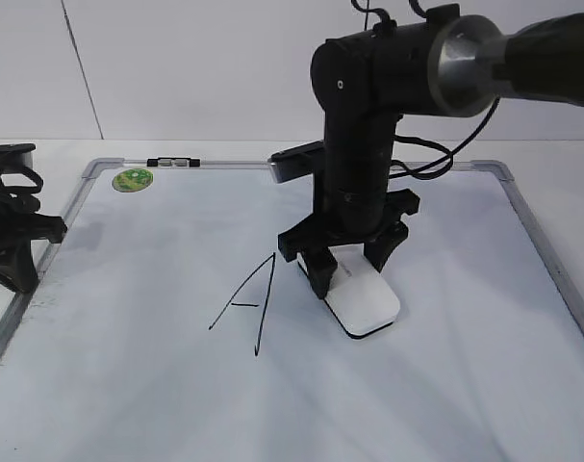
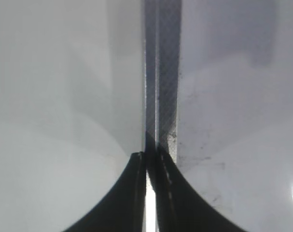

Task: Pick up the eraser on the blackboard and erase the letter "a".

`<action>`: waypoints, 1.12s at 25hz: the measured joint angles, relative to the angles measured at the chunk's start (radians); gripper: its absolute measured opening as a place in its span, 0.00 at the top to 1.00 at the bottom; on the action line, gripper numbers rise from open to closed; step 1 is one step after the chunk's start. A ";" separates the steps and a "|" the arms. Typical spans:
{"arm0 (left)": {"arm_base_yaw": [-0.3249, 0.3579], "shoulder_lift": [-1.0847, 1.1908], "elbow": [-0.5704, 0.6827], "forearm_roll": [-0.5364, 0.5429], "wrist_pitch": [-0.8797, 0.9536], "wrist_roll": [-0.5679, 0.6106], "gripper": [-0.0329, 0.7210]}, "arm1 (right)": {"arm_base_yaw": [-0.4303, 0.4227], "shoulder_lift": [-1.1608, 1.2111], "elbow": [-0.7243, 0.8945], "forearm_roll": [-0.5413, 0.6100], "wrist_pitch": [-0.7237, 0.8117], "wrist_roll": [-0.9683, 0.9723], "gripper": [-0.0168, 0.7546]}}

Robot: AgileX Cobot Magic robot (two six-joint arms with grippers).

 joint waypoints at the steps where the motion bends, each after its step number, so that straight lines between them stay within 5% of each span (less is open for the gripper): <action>1: 0.000 0.000 0.000 0.000 0.000 0.000 0.94 | 0.002 0.000 0.000 0.000 0.000 0.000 0.25; 11: 0.000 0.000 0.000 0.000 0.000 0.000 0.94 | 0.018 -0.028 -0.007 0.006 -0.004 0.004 0.25; 28: 0.002 0.002 0.000 0.000 0.000 0.000 0.94 | 0.018 -0.283 -0.043 -0.249 0.001 0.165 0.25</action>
